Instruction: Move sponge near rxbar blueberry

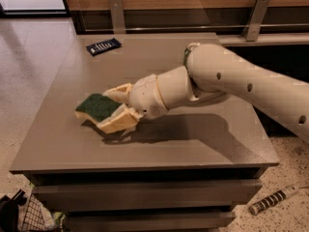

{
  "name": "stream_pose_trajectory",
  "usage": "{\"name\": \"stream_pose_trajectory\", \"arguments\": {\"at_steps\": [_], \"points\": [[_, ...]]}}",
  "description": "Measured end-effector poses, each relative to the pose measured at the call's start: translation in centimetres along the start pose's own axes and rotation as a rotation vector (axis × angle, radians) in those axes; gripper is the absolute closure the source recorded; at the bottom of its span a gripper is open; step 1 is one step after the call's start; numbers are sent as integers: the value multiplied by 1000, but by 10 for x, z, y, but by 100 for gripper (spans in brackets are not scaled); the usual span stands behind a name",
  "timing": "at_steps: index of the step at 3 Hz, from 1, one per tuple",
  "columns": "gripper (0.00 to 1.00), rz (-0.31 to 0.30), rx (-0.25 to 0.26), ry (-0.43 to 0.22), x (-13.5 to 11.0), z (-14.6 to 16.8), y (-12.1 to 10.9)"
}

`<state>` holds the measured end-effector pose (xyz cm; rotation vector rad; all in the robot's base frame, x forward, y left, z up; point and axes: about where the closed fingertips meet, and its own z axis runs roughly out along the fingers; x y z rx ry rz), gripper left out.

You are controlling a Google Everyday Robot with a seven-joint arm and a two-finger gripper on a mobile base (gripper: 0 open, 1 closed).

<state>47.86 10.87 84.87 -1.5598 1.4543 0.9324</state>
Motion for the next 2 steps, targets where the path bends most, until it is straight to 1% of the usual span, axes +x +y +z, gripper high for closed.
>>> {"name": "stream_pose_trajectory", "arguments": {"at_steps": [1,2], "points": [[100,85,24,47,-21,-46,-62],[100,137,35,43,-35,-65,-106]]}}
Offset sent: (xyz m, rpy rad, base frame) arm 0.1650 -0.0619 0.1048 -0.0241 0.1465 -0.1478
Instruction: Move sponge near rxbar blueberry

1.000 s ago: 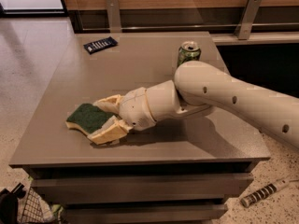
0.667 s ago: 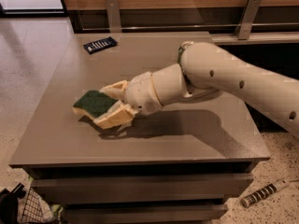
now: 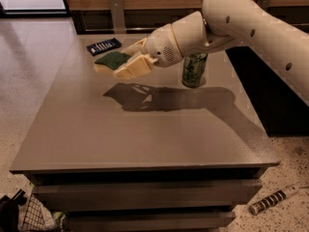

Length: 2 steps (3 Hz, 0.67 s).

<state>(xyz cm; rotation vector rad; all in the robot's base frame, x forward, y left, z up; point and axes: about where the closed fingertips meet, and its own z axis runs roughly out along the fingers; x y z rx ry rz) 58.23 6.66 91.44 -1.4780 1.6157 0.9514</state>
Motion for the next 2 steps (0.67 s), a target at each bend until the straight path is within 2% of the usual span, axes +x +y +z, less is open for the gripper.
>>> {"name": "stream_pose_trajectory", "arguments": {"at_steps": [1,2], "points": [[100,31,5,-4,-22,-10,-39],[100,64,46,7,-36,-12,-71]]}}
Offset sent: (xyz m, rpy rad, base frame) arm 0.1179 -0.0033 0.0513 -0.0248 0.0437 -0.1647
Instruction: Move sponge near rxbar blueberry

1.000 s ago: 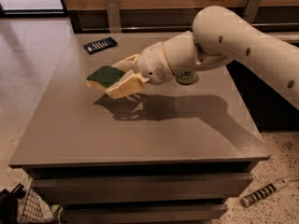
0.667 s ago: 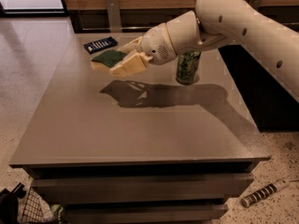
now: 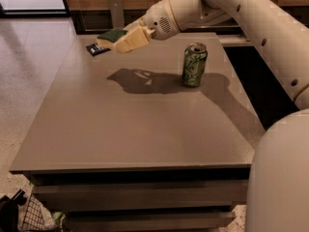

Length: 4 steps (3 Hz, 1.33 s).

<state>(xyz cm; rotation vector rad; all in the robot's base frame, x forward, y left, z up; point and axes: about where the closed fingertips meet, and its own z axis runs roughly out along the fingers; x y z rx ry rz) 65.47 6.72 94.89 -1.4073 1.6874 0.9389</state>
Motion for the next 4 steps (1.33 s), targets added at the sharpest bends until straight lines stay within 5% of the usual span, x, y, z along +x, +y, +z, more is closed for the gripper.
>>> {"name": "stream_pose_trajectory", "arguments": {"at_steps": [2,4], "points": [[100,74,164,-14,-1,2,-57],[100,70,264,-84,10,9,-91]]}}
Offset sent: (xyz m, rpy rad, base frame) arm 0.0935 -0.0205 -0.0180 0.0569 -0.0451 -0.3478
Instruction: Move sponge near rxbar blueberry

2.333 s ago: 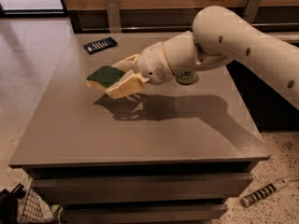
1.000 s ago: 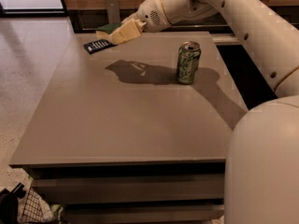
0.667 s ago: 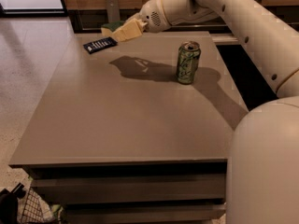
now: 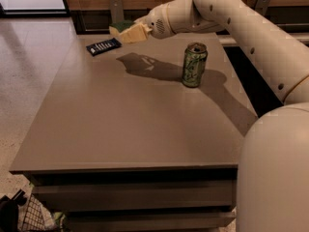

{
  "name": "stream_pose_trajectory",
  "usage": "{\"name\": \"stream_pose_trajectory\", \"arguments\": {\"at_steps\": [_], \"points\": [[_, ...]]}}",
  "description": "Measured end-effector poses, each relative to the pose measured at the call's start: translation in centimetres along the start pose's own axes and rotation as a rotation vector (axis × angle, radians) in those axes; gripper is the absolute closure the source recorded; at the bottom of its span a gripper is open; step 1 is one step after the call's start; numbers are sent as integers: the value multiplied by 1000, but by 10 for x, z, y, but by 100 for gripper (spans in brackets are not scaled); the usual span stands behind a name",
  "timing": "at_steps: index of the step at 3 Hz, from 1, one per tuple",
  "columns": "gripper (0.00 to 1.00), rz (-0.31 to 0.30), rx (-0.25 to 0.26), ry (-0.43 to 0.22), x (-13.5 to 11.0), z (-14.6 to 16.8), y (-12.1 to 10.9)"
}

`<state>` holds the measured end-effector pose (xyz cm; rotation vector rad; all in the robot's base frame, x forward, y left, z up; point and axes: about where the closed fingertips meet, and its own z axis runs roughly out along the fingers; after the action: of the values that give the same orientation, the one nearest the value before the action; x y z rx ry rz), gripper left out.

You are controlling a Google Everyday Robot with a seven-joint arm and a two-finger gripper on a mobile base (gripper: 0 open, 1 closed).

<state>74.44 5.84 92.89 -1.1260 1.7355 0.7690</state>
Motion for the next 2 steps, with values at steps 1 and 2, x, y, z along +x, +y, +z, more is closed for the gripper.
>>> {"name": "stream_pose_trajectory", "arguments": {"at_steps": [1,2], "points": [[100,-15,24,5,-2,6,-10],[100,-51,24,40,-7,22,-18]]}}
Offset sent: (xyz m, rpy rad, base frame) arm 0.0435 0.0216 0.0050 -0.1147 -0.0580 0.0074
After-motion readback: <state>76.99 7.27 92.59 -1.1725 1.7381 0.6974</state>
